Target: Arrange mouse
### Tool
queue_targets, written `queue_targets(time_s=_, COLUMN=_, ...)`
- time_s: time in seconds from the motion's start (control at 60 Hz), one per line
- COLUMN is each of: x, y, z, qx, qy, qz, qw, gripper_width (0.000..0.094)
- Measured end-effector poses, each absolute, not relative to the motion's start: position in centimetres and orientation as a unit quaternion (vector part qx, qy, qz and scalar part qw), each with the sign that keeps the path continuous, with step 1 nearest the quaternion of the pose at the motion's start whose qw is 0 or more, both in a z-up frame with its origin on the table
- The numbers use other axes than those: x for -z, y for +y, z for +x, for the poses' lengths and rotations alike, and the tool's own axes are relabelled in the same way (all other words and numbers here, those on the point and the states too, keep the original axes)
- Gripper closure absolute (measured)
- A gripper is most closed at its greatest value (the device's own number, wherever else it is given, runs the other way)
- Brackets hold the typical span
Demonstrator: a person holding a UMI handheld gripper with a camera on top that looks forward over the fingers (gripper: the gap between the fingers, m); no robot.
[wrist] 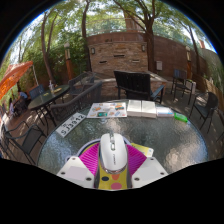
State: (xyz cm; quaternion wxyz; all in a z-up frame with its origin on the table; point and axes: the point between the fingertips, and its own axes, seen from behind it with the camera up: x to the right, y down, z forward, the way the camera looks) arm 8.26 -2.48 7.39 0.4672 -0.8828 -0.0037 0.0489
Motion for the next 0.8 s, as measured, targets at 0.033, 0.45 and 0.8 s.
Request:
queue_targets(time_s=0.033, x=-5.8, y=-2.2, z=7.7, qx=-0.047, qy=-0.006, qz=-0.890, qw=0.453, gripper_width=0.0566)
queue_targets(time_s=0.45, x=-5.5, y=-6.1, z=6.0, qx=-0.014, qy=-0.019, qz=-0.903, qw=0.429, gripper_width=0.0085)
queue_targets(time_s=0.8, x=-16.6, y=-19.4, z=6.1, qx=0.013, qy=-0.010, qz=-0.905, qw=0.425, gripper_width=0.0079)
